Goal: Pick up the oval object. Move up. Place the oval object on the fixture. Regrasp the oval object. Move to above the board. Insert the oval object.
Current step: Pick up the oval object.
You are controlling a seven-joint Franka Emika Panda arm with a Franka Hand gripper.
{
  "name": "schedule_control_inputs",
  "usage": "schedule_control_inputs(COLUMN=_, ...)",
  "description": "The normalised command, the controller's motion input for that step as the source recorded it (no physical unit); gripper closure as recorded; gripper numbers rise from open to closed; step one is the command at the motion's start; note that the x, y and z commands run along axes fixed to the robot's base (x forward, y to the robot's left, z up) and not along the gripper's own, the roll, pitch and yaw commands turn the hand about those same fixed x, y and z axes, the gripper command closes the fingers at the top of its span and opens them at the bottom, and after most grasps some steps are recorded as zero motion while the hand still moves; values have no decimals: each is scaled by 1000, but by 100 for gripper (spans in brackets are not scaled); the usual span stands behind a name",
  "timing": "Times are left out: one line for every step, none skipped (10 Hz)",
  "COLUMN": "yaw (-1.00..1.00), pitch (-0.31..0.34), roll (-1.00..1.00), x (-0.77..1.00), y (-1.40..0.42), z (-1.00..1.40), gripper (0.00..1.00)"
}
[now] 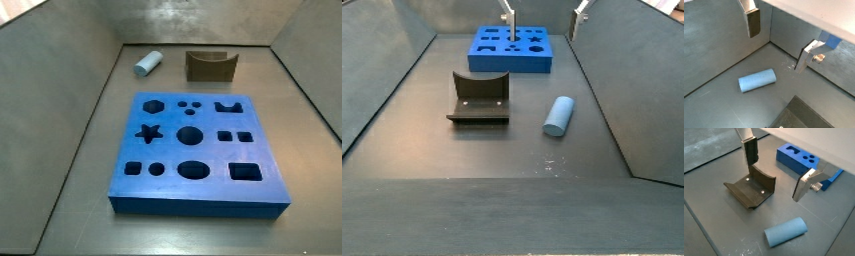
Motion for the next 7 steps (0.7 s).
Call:
schedule_control_inputs(yaw=-409, pitch=0, roll=-44, x=49, y=-43, z=-166, gripper=0)
schedule_control_inputs(yaw=-854, pitch=0, roll=0, x=120, y=-189, z=-309, gripper=0)
schedule_control_inputs(yaw=-977, pitch=-19, roll=0, x=0, y=-166, z=-391, gripper=0)
schedule_control_inputs(yaw=-969, pitch=-53, roll=0, x=0, y=-146, z=-471, gripper=0)
schedule_control_inputs(yaw=-951, pitch=-37, roll=-6, x=0, y=-140, z=-523, gripper=0)
schedule_control_inputs(yaw=-917, pitch=-9, roll=-26, x=-11, y=-129, z=-597, gripper=0)
schedule_control_inputs(yaw=-23, pitch=0, roll=-69, x=26, y=0, z=-83, gripper=0)
